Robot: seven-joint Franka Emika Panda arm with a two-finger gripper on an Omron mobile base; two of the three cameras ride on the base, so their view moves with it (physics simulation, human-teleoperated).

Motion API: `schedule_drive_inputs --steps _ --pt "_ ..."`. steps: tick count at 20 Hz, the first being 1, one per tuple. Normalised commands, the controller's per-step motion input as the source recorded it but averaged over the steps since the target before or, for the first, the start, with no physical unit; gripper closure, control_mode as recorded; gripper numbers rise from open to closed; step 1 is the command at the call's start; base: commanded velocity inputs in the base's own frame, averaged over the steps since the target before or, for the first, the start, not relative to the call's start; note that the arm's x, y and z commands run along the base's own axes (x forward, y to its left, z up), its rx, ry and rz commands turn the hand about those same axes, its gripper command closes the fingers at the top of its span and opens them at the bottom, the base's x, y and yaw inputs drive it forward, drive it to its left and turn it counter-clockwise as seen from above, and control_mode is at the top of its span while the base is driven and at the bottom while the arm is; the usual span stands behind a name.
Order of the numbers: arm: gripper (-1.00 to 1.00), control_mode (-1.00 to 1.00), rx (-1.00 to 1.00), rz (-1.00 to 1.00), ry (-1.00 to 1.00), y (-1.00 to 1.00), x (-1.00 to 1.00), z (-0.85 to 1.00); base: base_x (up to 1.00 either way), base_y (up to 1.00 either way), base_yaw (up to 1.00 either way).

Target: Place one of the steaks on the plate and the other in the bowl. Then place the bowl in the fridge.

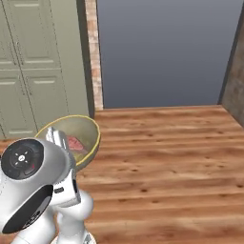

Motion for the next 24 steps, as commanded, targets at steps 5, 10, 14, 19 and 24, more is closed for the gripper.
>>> schedule_drive_inputs --steps 5,10,14,19,24 --pt "1.0 1.0 0.0 0.0 0.0 0.0 0.0 0.0 1.0 0.4 0.03" --pt "1.0 1.0 0.0 0.0 0.0 0.0 0.0 0.0 1.0 0.43 0.26" --pt "1.0 1.0 0.0 0.0 0.0 0.0 0.0 0.0 1.0 0.85 0.15" --pt "1.0 1.0 0.0 0.0 0.0 0.0 0.0 0.0 0.99 1.0 0.09" --pt "1.0 1.0 0.0 0.0 0.0 0.0 0.0 0.0 0.25 1.0 0.14"
